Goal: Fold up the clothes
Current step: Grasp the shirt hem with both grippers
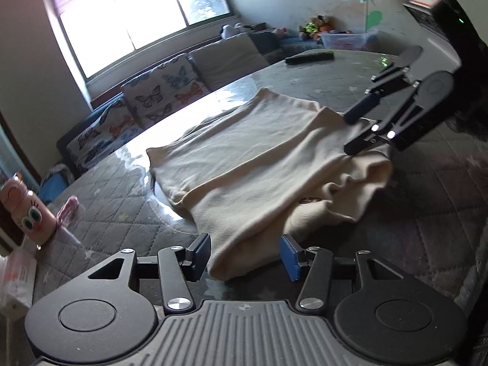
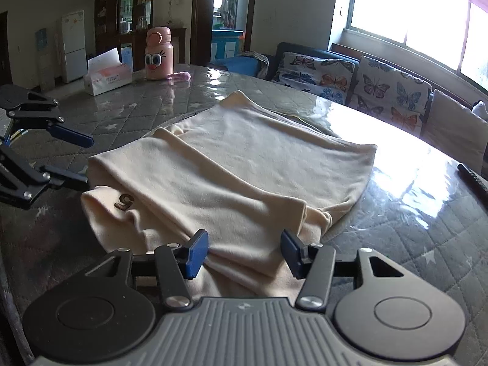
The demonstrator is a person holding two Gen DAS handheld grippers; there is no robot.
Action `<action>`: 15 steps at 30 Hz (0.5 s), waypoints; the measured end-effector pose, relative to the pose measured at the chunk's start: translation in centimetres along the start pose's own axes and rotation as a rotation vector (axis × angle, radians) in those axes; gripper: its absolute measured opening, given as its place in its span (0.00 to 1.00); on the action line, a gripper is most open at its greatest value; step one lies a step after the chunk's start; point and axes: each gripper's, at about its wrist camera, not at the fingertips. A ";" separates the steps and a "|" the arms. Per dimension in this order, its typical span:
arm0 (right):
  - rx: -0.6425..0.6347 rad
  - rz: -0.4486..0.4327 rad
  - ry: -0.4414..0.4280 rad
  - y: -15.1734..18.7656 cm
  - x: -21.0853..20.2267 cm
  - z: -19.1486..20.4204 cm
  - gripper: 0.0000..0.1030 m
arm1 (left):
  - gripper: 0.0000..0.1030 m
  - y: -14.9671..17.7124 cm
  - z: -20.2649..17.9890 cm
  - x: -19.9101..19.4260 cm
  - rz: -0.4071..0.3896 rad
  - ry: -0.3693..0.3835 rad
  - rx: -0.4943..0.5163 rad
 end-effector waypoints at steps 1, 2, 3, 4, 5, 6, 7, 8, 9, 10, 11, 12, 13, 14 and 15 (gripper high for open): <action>0.001 -0.001 0.001 0.0 -0.1 0.0 0.52 | 0.52 -0.1 -0.2 0.1 -0.008 0.005 0.007; 0.005 -0.007 0.000 -0.1 -0.5 -0.1 0.52 | 0.52 -0.2 -0.4 0.2 -0.016 0.010 0.014; 0.008 -0.009 -0.002 -0.2 -0.7 -0.2 0.52 | 0.52 -0.3 -0.6 0.3 -0.024 0.015 0.020; 0.014 -0.012 -0.005 -0.3 -1.0 -0.3 0.52 | 0.52 -0.4 -0.9 0.4 -0.032 0.019 0.029; 0.019 -0.013 -0.007 -0.3 -1.2 -0.5 0.52 | 0.52 -0.5 -1.2 0.6 -0.039 0.022 0.038; 0.022 -0.014 -0.008 -0.3 -1.5 -0.6 0.53 | 0.52 -0.7 -1.5 0.8 -0.047 0.025 0.049; 0.023 -0.014 -0.008 -0.3 -1.6 -0.6 0.53 | 0.52 -0.8 -1.7 0.9 -0.054 0.030 0.059; 0.023 -0.014 -0.007 -0.3 -1.8 -0.7 0.54 | 0.51 -0.8 -1.9 1.1 -0.062 0.035 0.068; 0.018 -0.014 -0.004 -0.2 -2.1 -0.8 0.55 | 0.50 -0.9 -2.1 1.2 -0.071 0.039 0.074; 0.012 -0.014 -0.004 -0.2 -2.4 -0.8 0.58 | 0.45 -1.0 -2.2 1.3 -0.078 0.044 0.075; 0.005 -0.015 -0.006 -0.1 -2.6 -0.8 0.58 | 0.41 -1.1 -2.3 1.3 -0.084 0.048 0.074; -0.004 -0.013 -0.007 0.0 -2.7 -0.8 0.60 | 0.38 -1.2 -2.4 1.4 -0.091 0.051 0.072; -0.013 -0.011 -0.008 0.1 -2.9 -0.7 0.61 | 0.34 -1.3 -2.3 1.4 -0.097 0.052 0.068; -0.021 -0.010 -0.009 0.1 -3.1 -0.7 0.63 | 0.30 -1.3 -2.1 1.5 -0.101 0.053 0.063; -0.032 -0.007 -0.009 0.2 -3.2 -0.7 0.65 | 0.27 -1.4 -1.9 1.5 -0.105 0.056 0.052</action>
Point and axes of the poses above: each gripper's, at about its wrist camera, not at the fingertips, and x roughly the way its jaws point, z to its left, y to its underside, and after that the axes turned 9 degrees about x, right-handed
